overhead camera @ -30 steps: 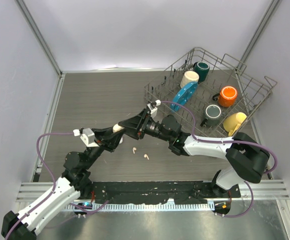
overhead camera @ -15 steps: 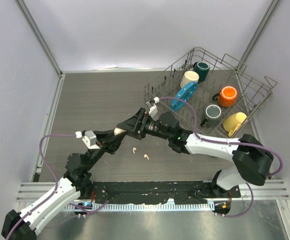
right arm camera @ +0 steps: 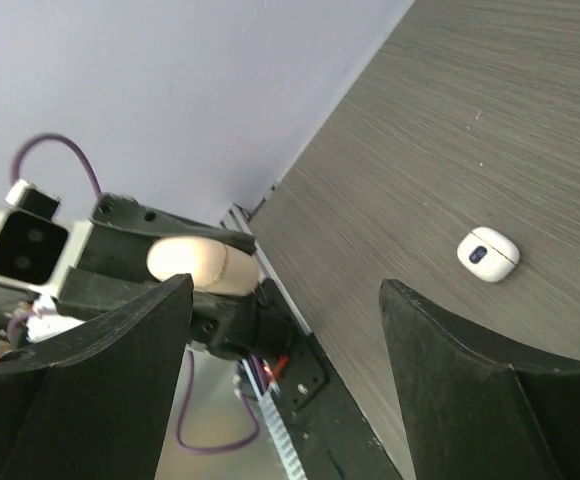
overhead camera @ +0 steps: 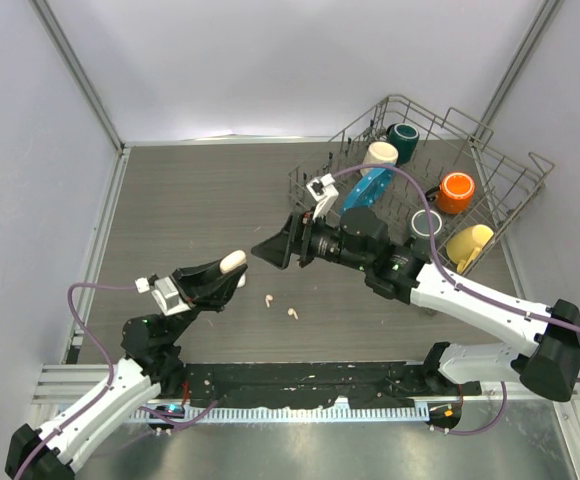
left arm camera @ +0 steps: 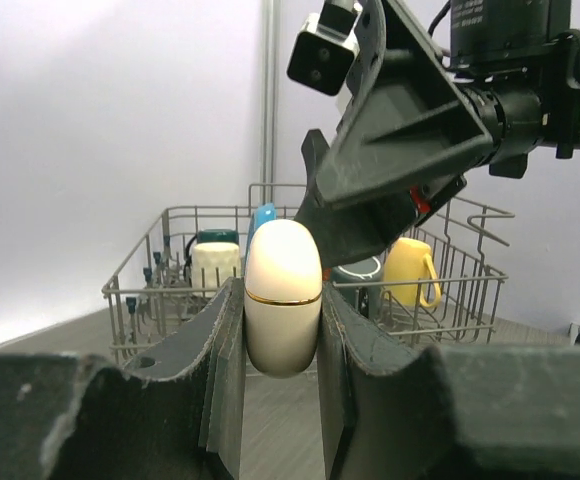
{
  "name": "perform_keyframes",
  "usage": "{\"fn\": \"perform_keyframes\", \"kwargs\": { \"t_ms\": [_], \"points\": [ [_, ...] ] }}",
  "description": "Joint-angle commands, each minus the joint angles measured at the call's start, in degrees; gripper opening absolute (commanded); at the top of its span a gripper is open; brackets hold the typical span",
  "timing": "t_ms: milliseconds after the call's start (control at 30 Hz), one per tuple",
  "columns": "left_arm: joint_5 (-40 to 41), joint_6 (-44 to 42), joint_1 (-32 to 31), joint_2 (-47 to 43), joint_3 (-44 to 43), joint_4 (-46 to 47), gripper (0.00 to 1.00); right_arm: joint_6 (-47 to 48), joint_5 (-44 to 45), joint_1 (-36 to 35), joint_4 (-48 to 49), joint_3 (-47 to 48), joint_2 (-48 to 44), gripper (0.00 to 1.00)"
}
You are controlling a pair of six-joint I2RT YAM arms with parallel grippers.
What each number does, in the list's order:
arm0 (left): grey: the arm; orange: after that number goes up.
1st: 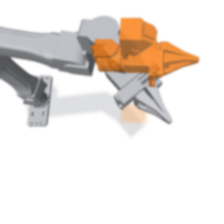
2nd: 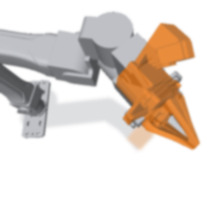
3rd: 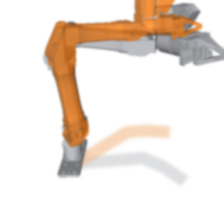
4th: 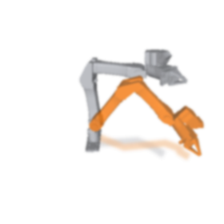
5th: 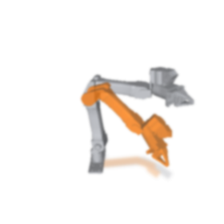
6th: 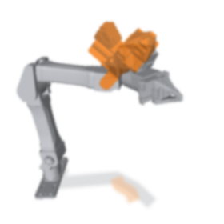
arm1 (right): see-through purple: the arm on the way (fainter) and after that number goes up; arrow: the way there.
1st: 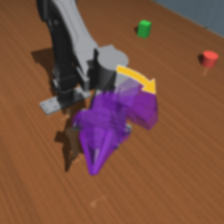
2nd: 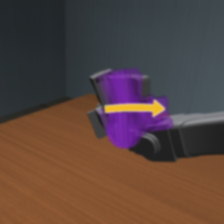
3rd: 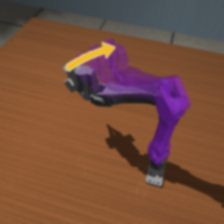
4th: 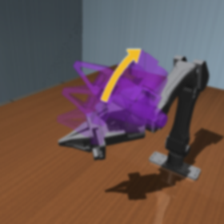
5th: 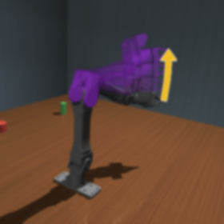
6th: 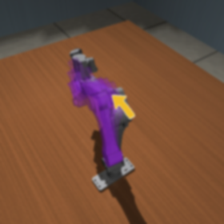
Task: Insert the wireless bluetooth earbuds into the charging case
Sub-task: Pick up the charging case at the center of the board, then open the charging case.
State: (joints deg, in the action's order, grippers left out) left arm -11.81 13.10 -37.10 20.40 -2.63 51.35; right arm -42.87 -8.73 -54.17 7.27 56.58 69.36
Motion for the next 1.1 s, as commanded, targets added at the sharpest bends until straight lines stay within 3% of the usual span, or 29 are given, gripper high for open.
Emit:
{"fn": "perform_keyframes", "kwargs": {
  "t_ms": [0, 333, 533, 900, 1067],
  "points": [
    [-0.6, -2.8, 0.0, -0.8, 4.7, 5.4, 0.0, 10.3, -6.7, -0.5, -6.6, 2.7, -0.8, 0.8],
    [-1.3, -2.7, 0.0, 0.5, 4.7, 6.4, 0.0, 11.9, -8.4, -2.3, -7.5, 3.5, -0.8, 0.8],
    [-2.7, -2.7, 0.0, 2.8, 4.5, 7.4, 0.0, 9.7, -9.3, -2.4, -1.9, 2.6, 0.2, 0.8],
    [-5.1, -1.9, 0.0, 3.4, 4.0, 8.8, 0.0, 6.1, -2.1, -2.5, -3.7, 4.0, 3.8, 0.78],
    [-6.5, -2.2, 0.0, 2.6, 3.6, 7.8, 0.0, 3.4, -2.3, -2.4, 0.2, 2.8, 4.1, 0.77]
  ]
}}
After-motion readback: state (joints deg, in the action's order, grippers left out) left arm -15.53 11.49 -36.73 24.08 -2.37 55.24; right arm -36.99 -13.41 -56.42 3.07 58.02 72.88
